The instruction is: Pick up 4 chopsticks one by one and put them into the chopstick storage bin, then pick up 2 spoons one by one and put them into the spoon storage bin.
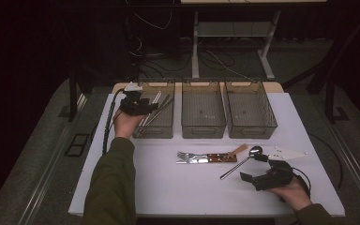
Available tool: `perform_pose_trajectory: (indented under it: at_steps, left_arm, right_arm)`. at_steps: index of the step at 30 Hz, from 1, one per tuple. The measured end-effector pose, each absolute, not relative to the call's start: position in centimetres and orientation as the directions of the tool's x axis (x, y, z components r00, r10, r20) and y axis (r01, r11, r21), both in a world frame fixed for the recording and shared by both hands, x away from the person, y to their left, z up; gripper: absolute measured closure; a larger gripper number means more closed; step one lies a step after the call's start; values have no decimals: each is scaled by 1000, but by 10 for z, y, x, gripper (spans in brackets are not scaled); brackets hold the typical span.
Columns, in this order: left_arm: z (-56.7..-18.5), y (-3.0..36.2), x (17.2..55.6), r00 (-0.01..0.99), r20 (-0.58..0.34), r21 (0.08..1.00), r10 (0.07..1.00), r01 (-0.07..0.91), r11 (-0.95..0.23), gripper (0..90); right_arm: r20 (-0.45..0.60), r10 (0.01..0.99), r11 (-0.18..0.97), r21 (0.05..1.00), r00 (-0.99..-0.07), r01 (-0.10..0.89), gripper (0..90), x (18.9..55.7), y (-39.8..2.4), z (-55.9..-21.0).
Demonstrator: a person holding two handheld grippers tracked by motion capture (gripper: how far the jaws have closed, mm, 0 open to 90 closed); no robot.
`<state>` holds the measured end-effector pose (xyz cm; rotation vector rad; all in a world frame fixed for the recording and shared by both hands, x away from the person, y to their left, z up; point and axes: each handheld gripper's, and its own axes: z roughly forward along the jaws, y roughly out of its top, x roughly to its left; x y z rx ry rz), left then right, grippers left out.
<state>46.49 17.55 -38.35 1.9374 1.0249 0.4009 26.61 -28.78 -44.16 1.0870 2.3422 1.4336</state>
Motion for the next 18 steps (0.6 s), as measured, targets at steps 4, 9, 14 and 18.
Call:
perform_pose_trajectory:
  at_steps: [4,9,14,18]
  left_arm:
    - [-381,173,456,647,-95,821,757,481,-308,384]
    - [-379,170,439,676,-89,822,731,464,-329,335]
    - [-379,166,416,709,-68,827,702,433,-357,298]
    - [-381,162,398,727,-65,830,683,419,-367,267]
  right_arm:
    - [206,670,263,833,-713,487,10,266,-287,-441]
    - [203,671,265,833,-714,486,10,267,-288,-441]
    - [206,671,263,832,-712,489,10,266,-287,-441]
    - [206,672,262,832,-712,488,10,265,-288,-441]
